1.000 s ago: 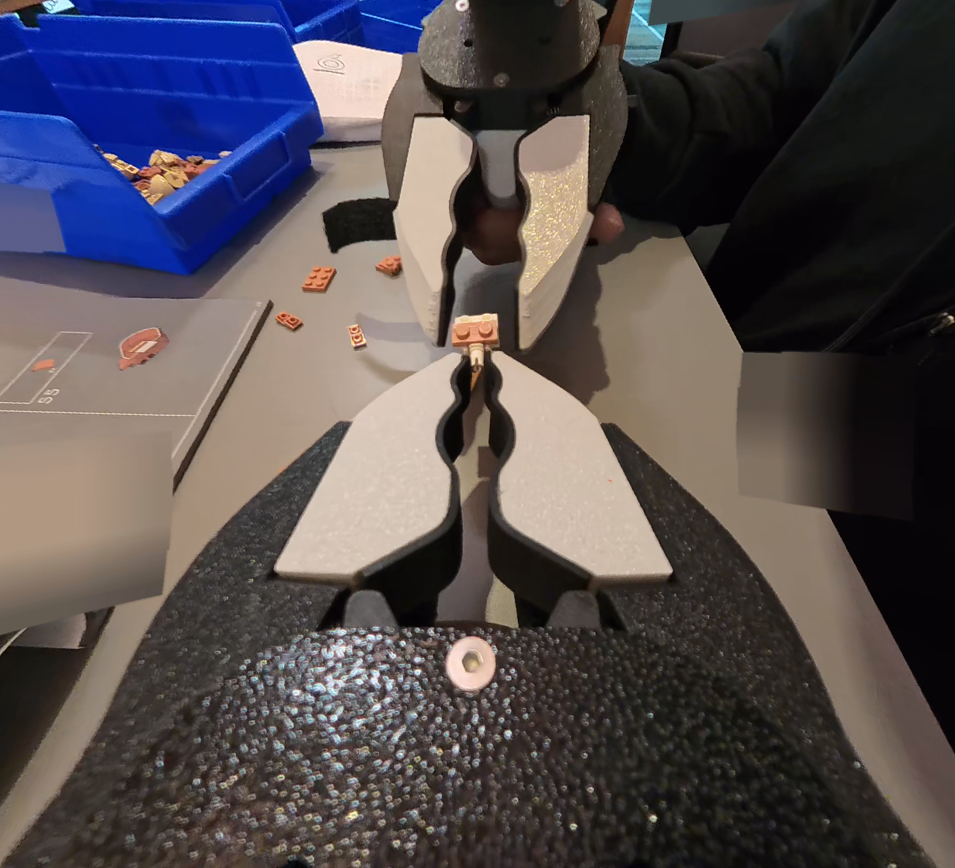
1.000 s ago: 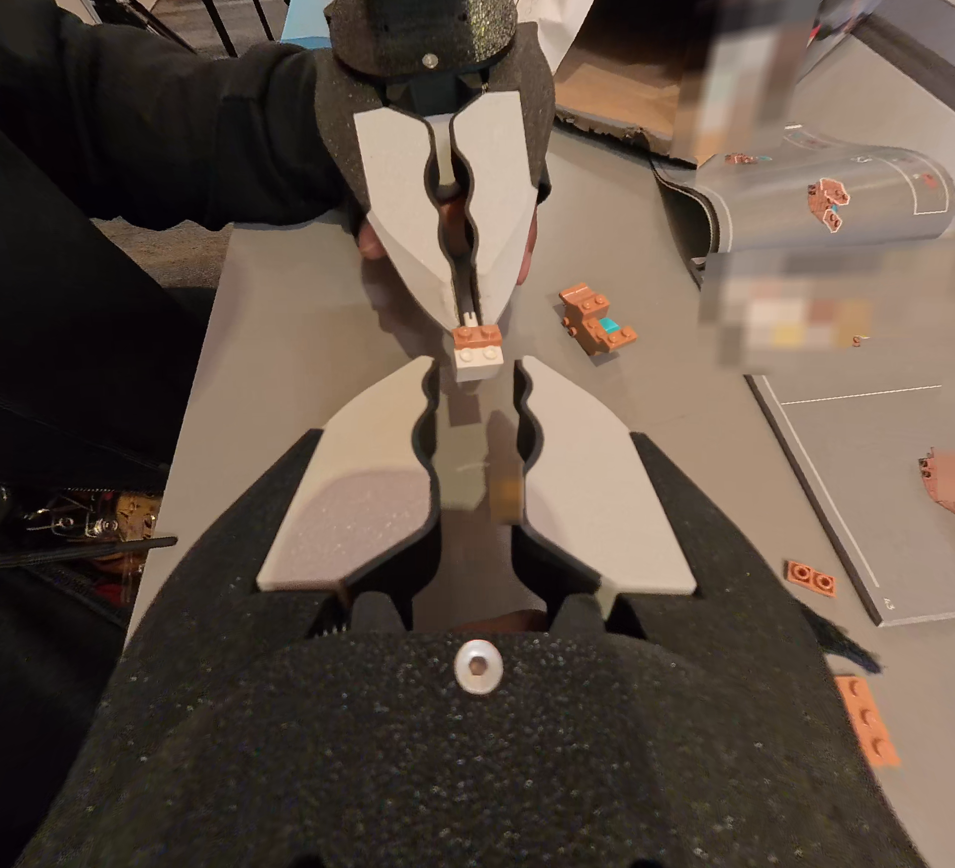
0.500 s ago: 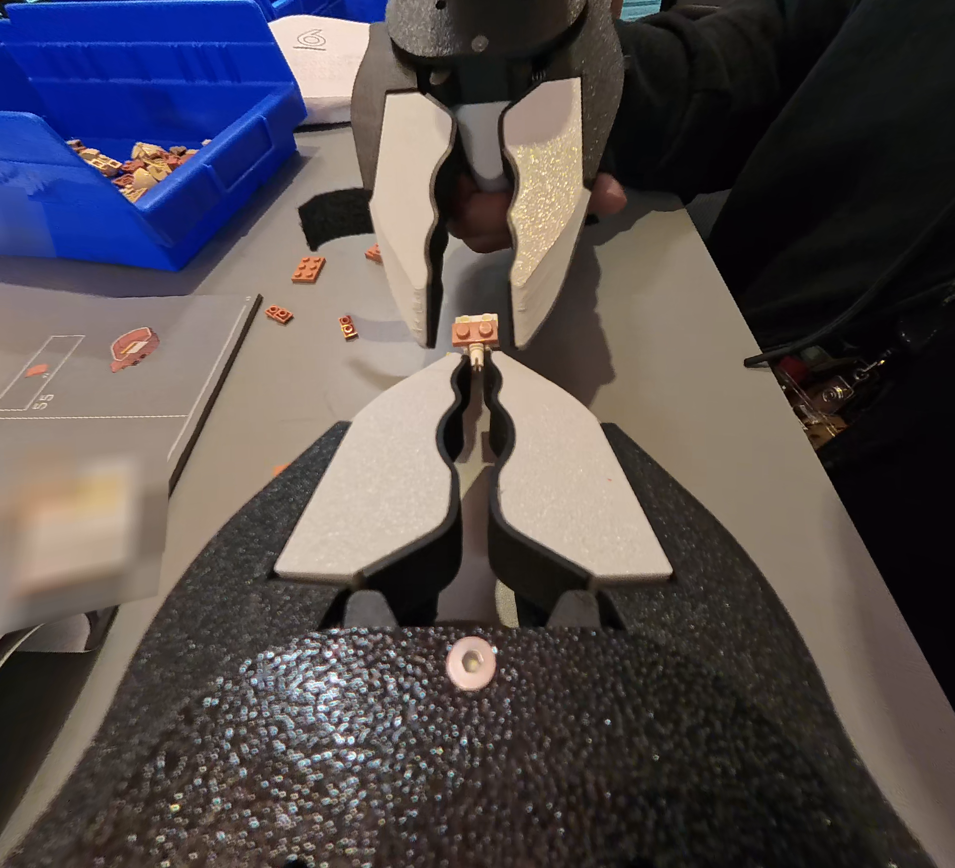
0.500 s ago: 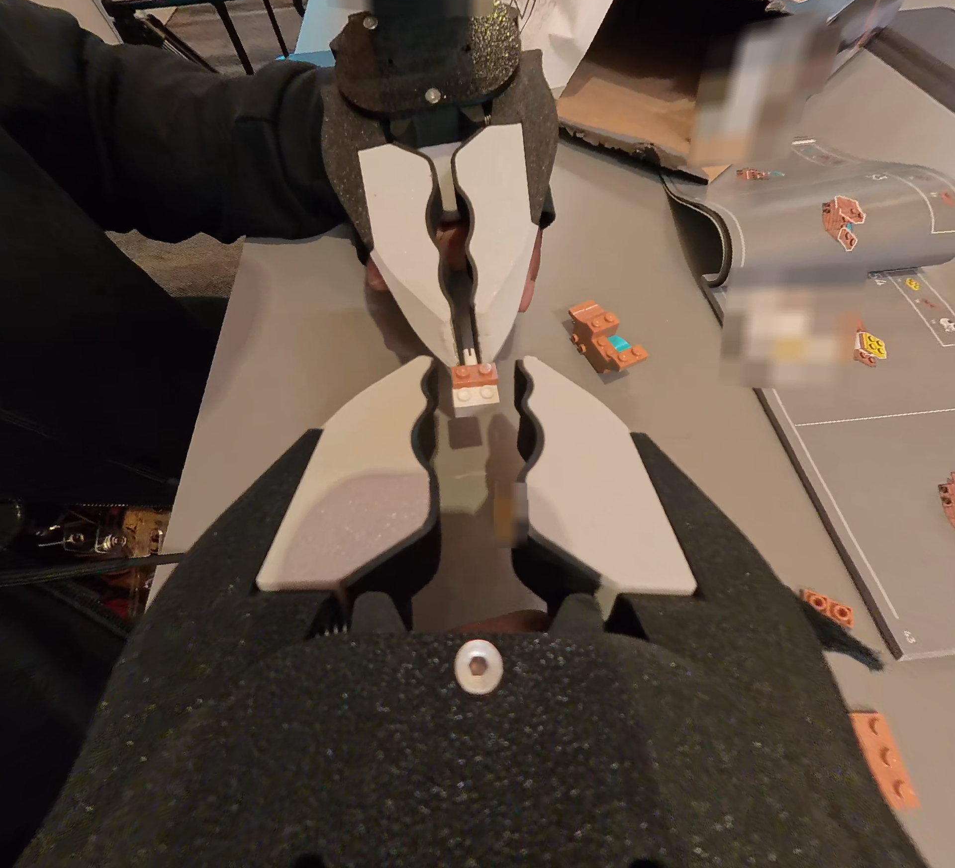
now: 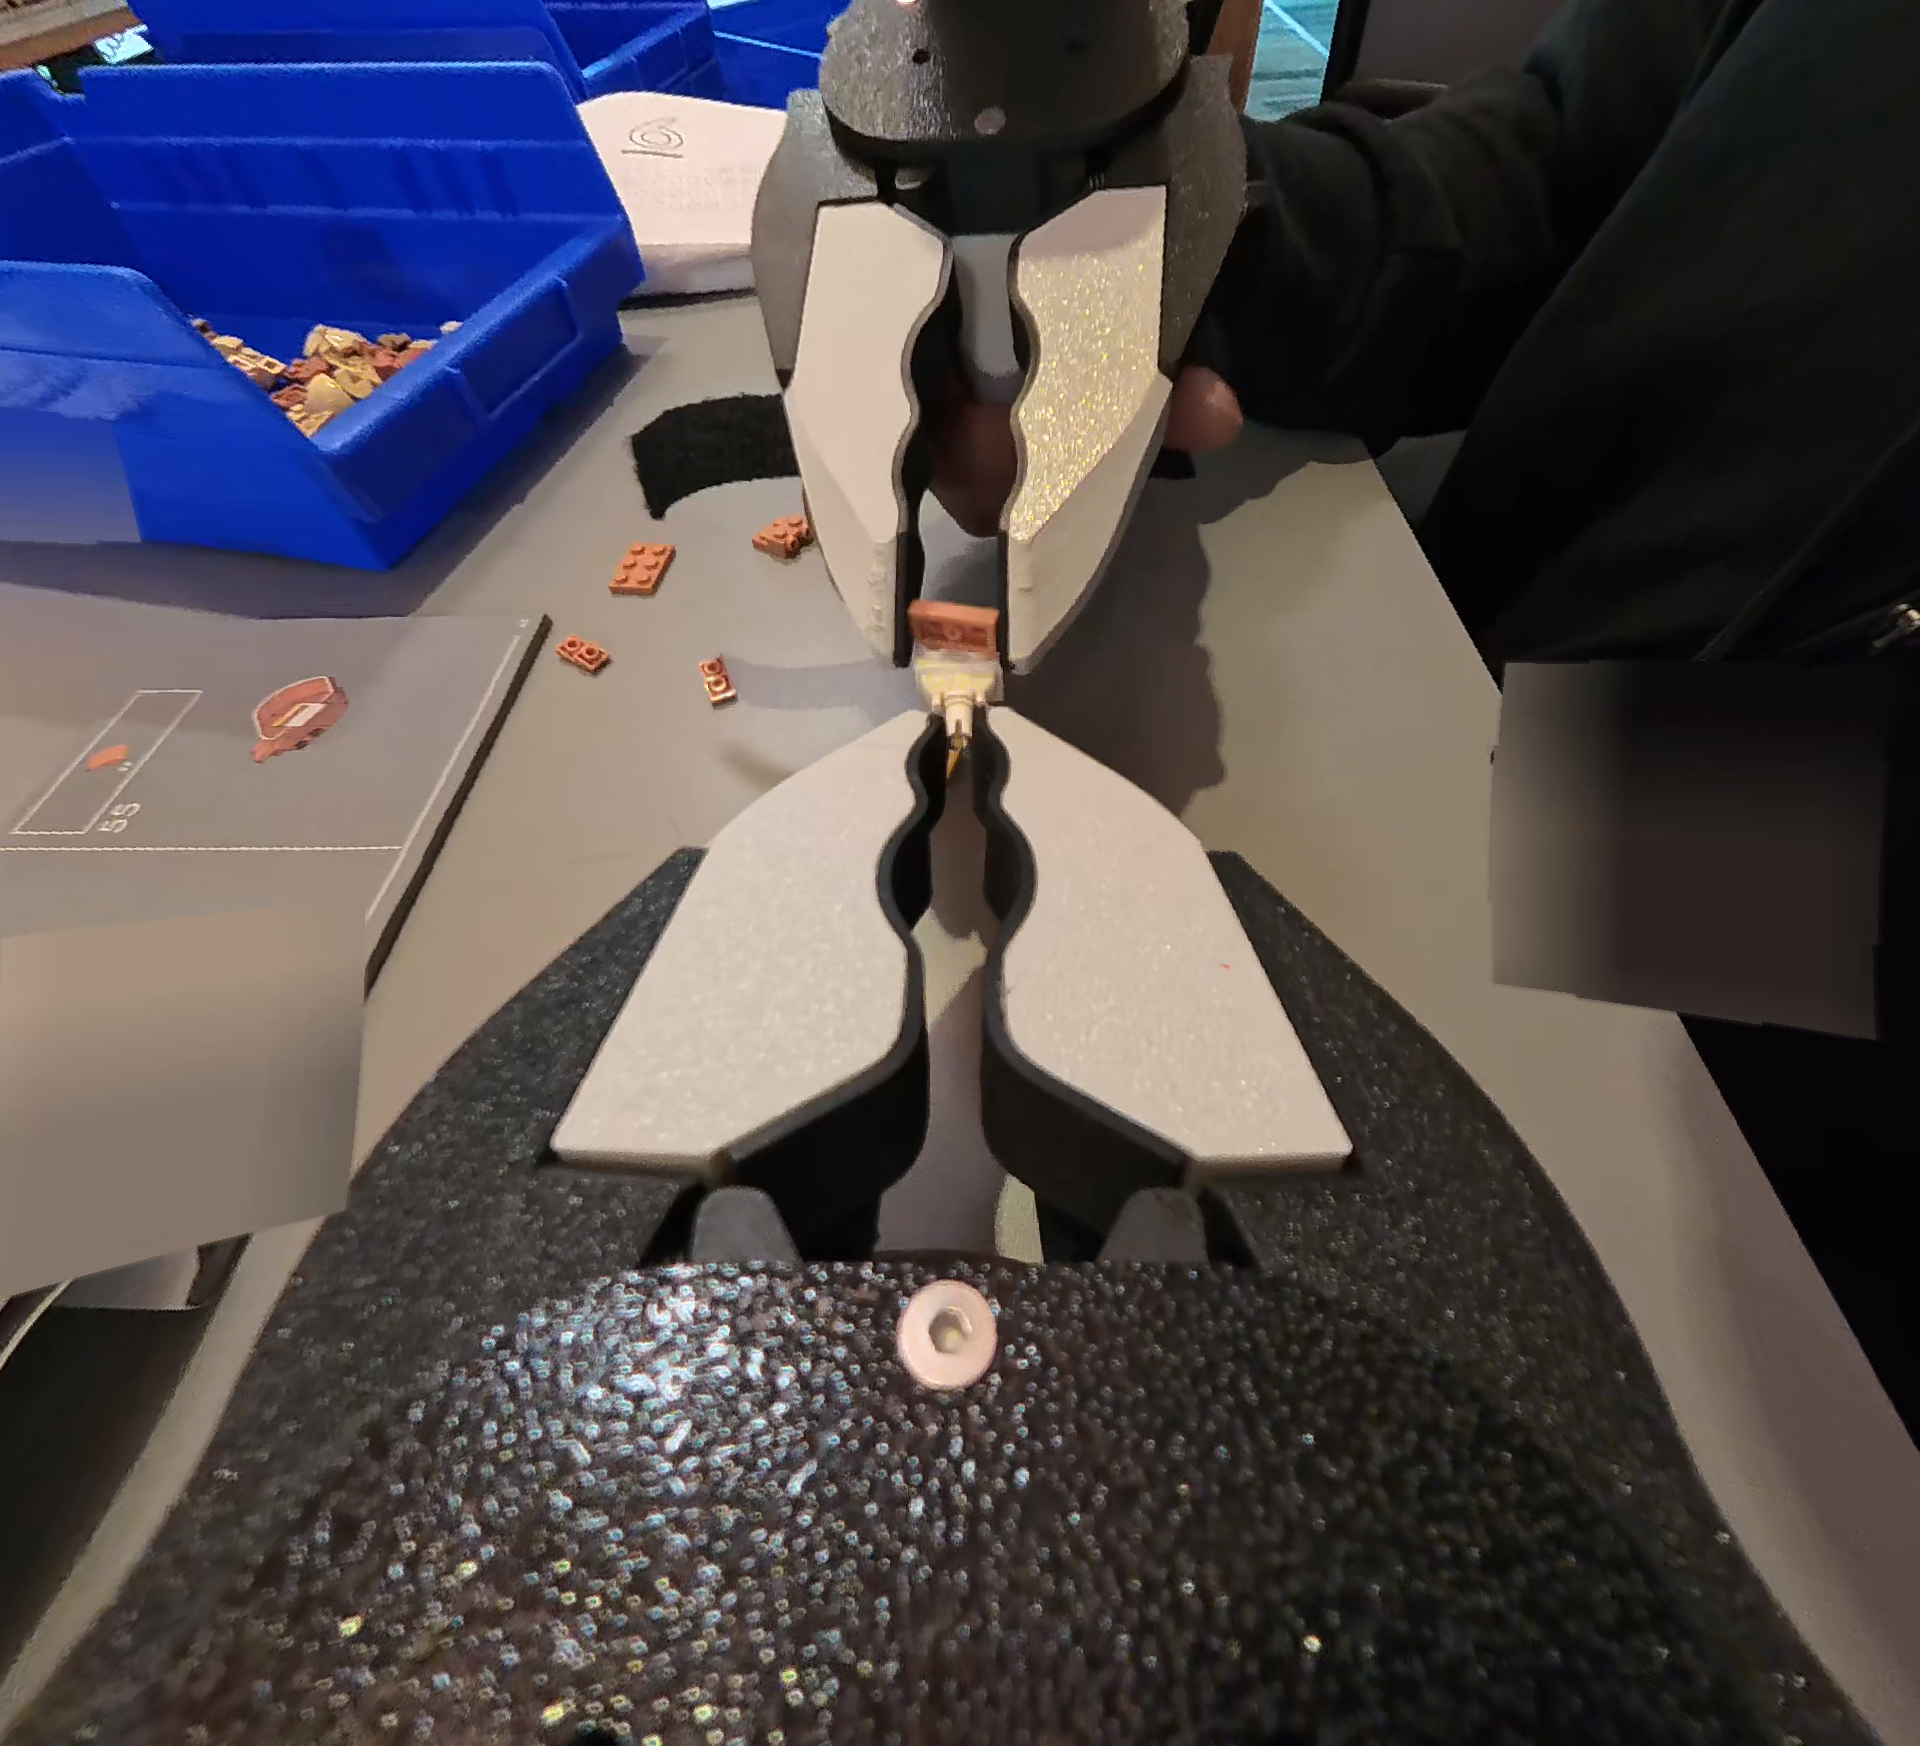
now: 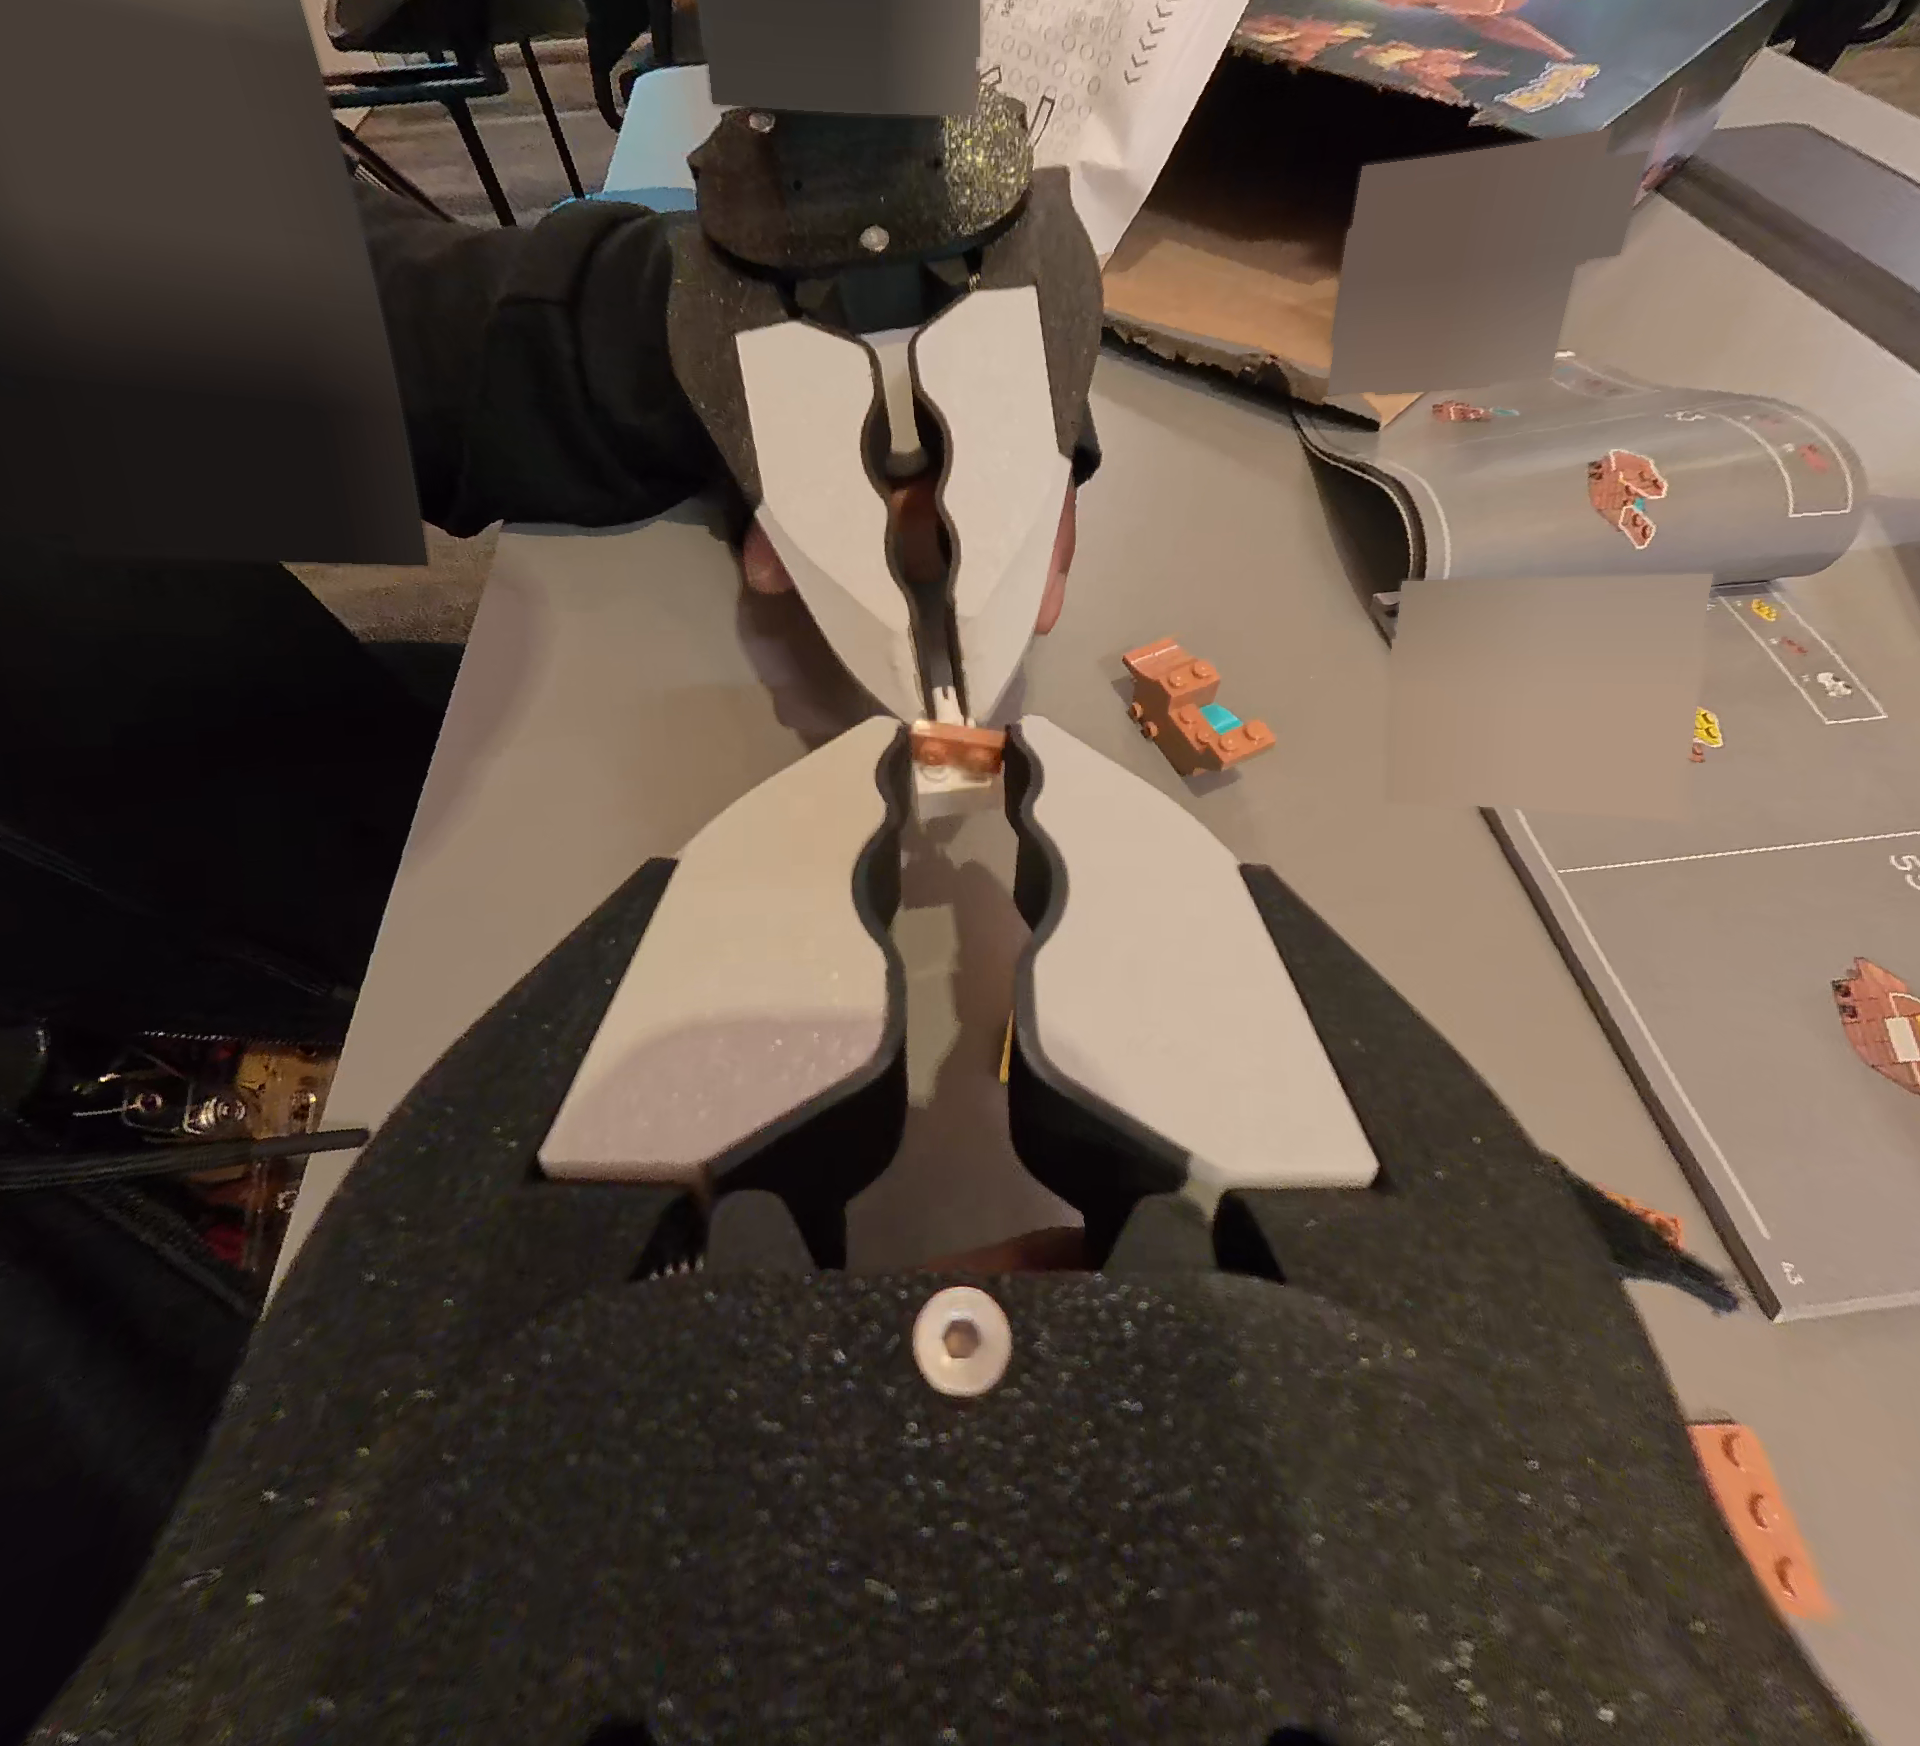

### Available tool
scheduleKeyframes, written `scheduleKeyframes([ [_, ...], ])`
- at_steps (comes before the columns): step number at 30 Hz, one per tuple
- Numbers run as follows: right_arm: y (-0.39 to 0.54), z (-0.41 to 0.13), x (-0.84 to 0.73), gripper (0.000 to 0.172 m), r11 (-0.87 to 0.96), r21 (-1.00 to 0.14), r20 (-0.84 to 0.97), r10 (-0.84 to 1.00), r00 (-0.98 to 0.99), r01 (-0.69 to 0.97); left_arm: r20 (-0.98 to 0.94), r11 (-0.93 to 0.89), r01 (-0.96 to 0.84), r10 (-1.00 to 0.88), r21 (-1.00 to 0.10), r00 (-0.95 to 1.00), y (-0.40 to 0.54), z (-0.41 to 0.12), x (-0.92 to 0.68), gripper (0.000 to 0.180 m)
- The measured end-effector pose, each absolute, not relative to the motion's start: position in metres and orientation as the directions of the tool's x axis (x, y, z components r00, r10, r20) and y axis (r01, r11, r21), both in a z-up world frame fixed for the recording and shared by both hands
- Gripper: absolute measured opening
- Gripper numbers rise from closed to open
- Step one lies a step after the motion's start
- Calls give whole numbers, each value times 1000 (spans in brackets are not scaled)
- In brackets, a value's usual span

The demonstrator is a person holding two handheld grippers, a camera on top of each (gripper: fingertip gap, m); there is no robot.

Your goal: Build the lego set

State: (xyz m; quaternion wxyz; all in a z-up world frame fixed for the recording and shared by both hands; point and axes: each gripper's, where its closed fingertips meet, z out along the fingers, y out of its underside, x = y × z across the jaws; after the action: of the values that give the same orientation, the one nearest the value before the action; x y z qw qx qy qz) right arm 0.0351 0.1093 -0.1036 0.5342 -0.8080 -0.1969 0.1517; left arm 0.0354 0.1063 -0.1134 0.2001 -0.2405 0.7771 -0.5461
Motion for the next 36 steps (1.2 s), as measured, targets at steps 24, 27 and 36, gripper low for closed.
scheduleKeyframes([
  [24,100,-119,37,17,-461,-767,127,572,810,446,-94,361,-147,-572,-921,-815,103,-121,33,4],
  [27,101,-119,36,16,-467,-760,125,577,807,451,-93,359,-145,-570,-922,-816,102,-121,33,4],
  [36,103,-119,36,16,-475,-765,116,564,818,436,-75,335,-150,-574,-930,-815,103,-120,33,4],
])
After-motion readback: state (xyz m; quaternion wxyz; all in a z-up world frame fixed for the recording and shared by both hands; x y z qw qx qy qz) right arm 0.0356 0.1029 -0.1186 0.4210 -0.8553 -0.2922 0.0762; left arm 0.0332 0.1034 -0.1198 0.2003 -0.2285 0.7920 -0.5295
